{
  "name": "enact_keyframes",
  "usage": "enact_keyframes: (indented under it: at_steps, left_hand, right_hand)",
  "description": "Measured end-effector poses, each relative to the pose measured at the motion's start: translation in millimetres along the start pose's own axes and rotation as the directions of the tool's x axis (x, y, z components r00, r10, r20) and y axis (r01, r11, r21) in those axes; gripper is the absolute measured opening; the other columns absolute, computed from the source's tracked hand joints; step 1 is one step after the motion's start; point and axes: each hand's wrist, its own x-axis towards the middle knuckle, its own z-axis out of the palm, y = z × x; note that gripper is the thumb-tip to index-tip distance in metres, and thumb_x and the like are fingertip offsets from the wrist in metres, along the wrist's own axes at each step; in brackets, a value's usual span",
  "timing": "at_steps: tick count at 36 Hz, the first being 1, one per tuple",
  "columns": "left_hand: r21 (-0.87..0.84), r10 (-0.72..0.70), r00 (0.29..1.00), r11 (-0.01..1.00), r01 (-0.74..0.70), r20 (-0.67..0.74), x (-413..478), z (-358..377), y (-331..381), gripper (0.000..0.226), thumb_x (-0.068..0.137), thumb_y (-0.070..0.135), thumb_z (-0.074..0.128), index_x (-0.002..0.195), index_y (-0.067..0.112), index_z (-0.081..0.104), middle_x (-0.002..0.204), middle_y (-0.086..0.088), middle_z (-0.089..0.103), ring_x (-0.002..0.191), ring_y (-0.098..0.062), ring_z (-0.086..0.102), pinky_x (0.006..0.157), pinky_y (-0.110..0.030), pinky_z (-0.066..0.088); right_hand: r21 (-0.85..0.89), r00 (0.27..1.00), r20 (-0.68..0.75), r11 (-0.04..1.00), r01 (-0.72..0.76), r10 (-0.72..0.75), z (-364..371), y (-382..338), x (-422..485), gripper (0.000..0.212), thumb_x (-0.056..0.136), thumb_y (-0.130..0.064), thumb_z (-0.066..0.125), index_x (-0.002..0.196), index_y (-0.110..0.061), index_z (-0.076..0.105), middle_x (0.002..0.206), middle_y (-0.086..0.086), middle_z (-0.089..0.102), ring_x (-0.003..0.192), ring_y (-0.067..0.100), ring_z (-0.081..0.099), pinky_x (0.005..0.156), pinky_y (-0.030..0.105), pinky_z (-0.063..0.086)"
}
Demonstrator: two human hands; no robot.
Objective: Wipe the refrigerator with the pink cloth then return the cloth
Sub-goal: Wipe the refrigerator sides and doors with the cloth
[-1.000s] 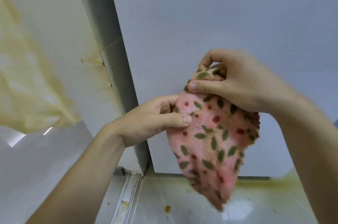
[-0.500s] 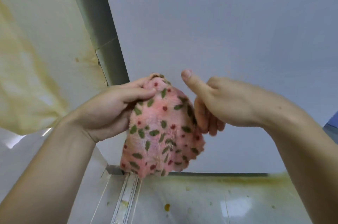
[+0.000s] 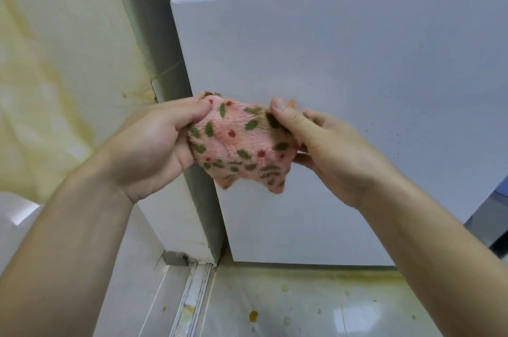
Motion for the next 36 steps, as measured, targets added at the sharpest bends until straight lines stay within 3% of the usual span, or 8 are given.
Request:
enact_keyframes:
  at_steps: [6, 10, 17, 24, 27, 29, 32, 36]
  left_hand:
    - [0.289, 0.094, 0.983, 0.956, -0.045, -0.155, -0.4, -4.1, 6.0, 0.041, 0.107, 0.019, 0.054, 0.079, 0.015, 0.084, 0.089, 0.003, 0.080, 0.083, -0.006, 0.075, 0.084, -0.025, 0.061]
    - [0.316, 0.172, 0.947, 0.945, -0.081, -0.272, 5.2, -11.5, 5.6, 0.026, 0.097, 0.026, 0.068, 0.120, 0.016, 0.065, 0.077, 0.008, 0.075, 0.074, -0.008, 0.070, 0.099, -0.043, 0.057]
    - [0.303, 0.172, 0.985, 0.939, -0.162, -0.008, -3.1, -12.2, 8.0, 0.042, 0.080, 0.012, 0.071, 0.122, 0.014, 0.068, 0.099, 0.000, 0.081, 0.096, -0.010, 0.077, 0.080, -0.017, 0.058]
    - [0.717, 0.420, 0.900, 0.663, -0.216, -0.117, -0.5, -14.5, -0.4, 0.011, 0.095, 0.023, 0.075, 0.096, 0.033, 0.080, 0.087, 0.014, 0.079, 0.084, -0.001, 0.073, 0.080, -0.018, 0.055]
    - [0.783, 0.564, 0.798, 0.587, -0.206, -0.212, 4.4, -12.8, -6.2, 0.008, 0.088, 0.036, 0.082, 0.088, 0.030, 0.076, 0.067, 0.015, 0.067, 0.062, -0.004, 0.058, 0.066, -0.026, 0.046]
    - [0.759, 0.581, 0.757, 0.626, -0.179, -0.300, 7.5, -6.7, -11.4, 0.025, 0.086, 0.041, 0.083, 0.084, 0.025, 0.064, 0.056, 0.014, 0.061, 0.051, -0.001, 0.051, 0.058, -0.024, 0.042]
    - [0.568, 0.339, 0.892, 0.814, -0.120, -0.298, 8.5, 11.4, -16.1, 0.038, 0.099, 0.053, 0.062, 0.090, 0.016, 0.062, 0.065, 0.006, 0.073, 0.060, -0.005, 0.066, 0.063, -0.021, 0.051]
    - [-0.006, -0.037, 0.989, 0.999, 0.038, 0.146, 2.4, 21.0, -11.4, 0.086, 0.104, 0.070, 0.020, 0.120, 0.000, 0.067, 0.105, -0.013, 0.079, 0.099, -0.025, 0.077, 0.092, -0.035, 0.059]
  right_hand:
    - [0.311, 0.984, -0.166, 0.944, 0.111, -0.060, 1.4, -7.1, 0.5, 0.038, 0.086, -0.016, 0.083, 0.098, -0.020, 0.047, 0.065, -0.008, 0.064, 0.055, 0.005, 0.059, 0.073, 0.025, 0.042]
    - [0.293, 0.983, -0.114, 0.940, 0.174, -0.146, -1.7, -13.8, -4.2, 0.060, 0.069, -0.018, 0.086, 0.125, -0.019, 0.062, 0.094, 0.002, 0.080, 0.085, 0.014, 0.076, 0.073, 0.024, 0.053]
    - [-0.346, 0.882, -0.253, 0.888, 0.302, -0.398, -10.7, -12.0, -0.8, 0.035, 0.084, -0.018, 0.088, 0.116, -0.029, 0.077, 0.100, -0.010, 0.079, 0.093, 0.005, 0.074, 0.092, 0.028, 0.059]
    - [-0.754, 0.838, -0.132, 0.602, 0.261, -0.529, -10.5, -22.2, -8.1, 0.007, 0.094, -0.043, 0.074, 0.092, -0.037, 0.071, 0.107, -0.016, 0.058, 0.101, 0.006, 0.060, 0.088, 0.025, 0.047]
    - [-0.708, 0.908, -0.061, 0.659, 0.253, -0.414, -11.0, -28.0, -11.4, 0.021, 0.097, -0.049, 0.065, 0.091, -0.029, 0.065, 0.091, -0.019, 0.064, 0.082, 0.001, 0.061, 0.073, 0.021, 0.046]
    - [-0.457, 0.940, -0.077, 0.850, 0.262, -0.332, -6.3, -26.8, -12.8, 0.028, 0.096, -0.048, 0.068, 0.087, -0.022, 0.063, 0.070, -0.016, 0.059, 0.066, 0.008, 0.058, 0.067, 0.029, 0.048]
    - [-0.124, 0.960, -0.082, 0.958, 0.258, -0.269, 7.4, -23.7, -15.5, 0.030, 0.099, -0.043, 0.069, 0.089, -0.015, 0.066, 0.072, -0.002, 0.067, 0.068, 0.015, 0.064, 0.069, 0.036, 0.051]
    - [0.038, 0.979, -0.016, 0.979, 0.202, -0.201, 23.4, -19.8, -18.2, 0.048, 0.107, -0.048, 0.053, 0.093, -0.010, 0.079, 0.098, 0.003, 0.081, 0.090, 0.021, 0.079, 0.089, 0.039, 0.063]
